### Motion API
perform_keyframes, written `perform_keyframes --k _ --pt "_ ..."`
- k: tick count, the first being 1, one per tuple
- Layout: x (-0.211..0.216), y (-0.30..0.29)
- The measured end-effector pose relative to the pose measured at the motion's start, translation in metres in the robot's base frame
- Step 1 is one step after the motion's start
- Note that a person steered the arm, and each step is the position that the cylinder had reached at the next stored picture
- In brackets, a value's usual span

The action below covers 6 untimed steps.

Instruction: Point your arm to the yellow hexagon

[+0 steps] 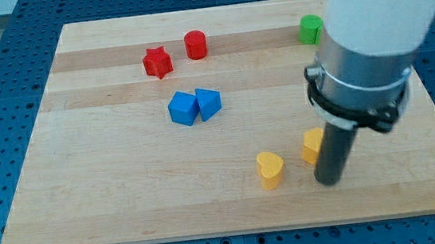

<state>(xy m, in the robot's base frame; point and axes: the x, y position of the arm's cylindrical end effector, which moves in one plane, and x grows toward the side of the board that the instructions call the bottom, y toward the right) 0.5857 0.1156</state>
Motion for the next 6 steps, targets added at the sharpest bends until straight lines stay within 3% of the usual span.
perform_keyframes --k 1,3,4,5,6 --pt "0.030 -0.053" --pt "-0.030 -0.071" --pt "-0.023 -0.065" --pt "-0.045 -0.116" --pt "-0.077 -0.101"
